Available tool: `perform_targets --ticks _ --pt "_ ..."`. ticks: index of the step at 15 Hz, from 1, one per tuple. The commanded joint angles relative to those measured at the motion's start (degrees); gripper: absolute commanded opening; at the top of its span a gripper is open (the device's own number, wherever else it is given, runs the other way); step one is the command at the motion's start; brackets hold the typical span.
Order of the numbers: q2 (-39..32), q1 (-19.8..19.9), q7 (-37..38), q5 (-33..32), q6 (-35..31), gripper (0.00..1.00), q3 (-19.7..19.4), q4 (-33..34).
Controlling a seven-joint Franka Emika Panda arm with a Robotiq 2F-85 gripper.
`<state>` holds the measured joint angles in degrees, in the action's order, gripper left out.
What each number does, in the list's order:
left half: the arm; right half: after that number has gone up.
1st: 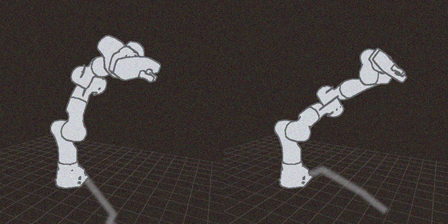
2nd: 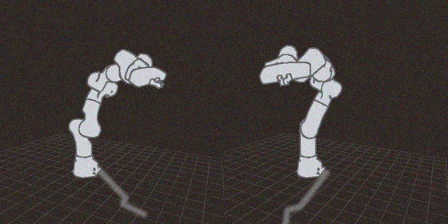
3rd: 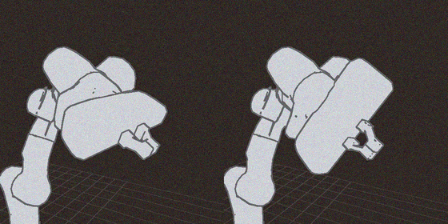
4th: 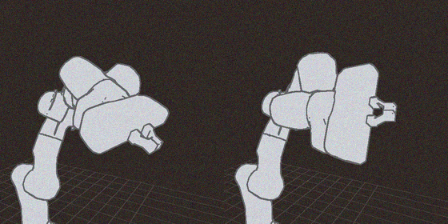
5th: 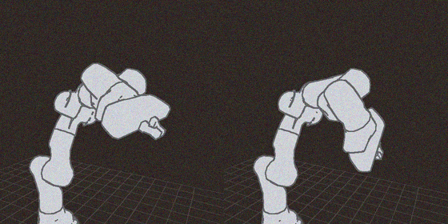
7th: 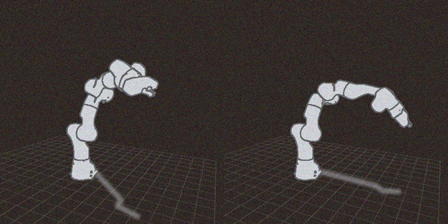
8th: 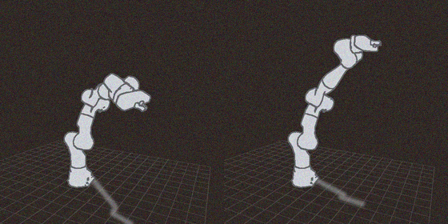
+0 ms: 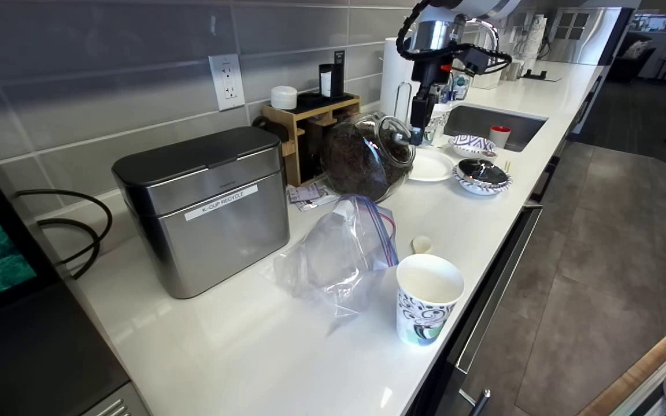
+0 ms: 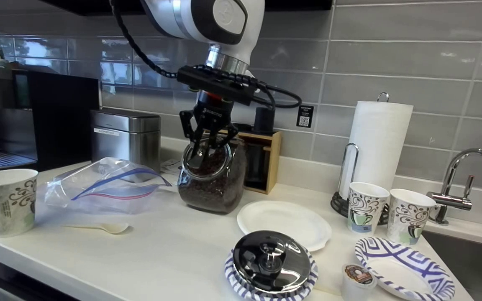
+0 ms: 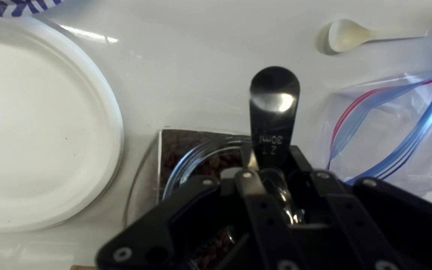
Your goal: Put the silver spoon inside the glass coffee jug
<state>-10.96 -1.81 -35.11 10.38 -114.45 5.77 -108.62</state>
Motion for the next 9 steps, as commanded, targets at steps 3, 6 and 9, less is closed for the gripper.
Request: perform_targets --ticks 3,6,9 --pt "0.1 -0.2 4.3 2.3 -11.5 0.06 1.0 -4.5" --pt "-0.6 -0.1 5.3 2.9 -13.9 0.06 1.5 -4.8" --pt "-1.0 -0.2 6.1 3.0 -15.0 0.06 1.9 -4.6"
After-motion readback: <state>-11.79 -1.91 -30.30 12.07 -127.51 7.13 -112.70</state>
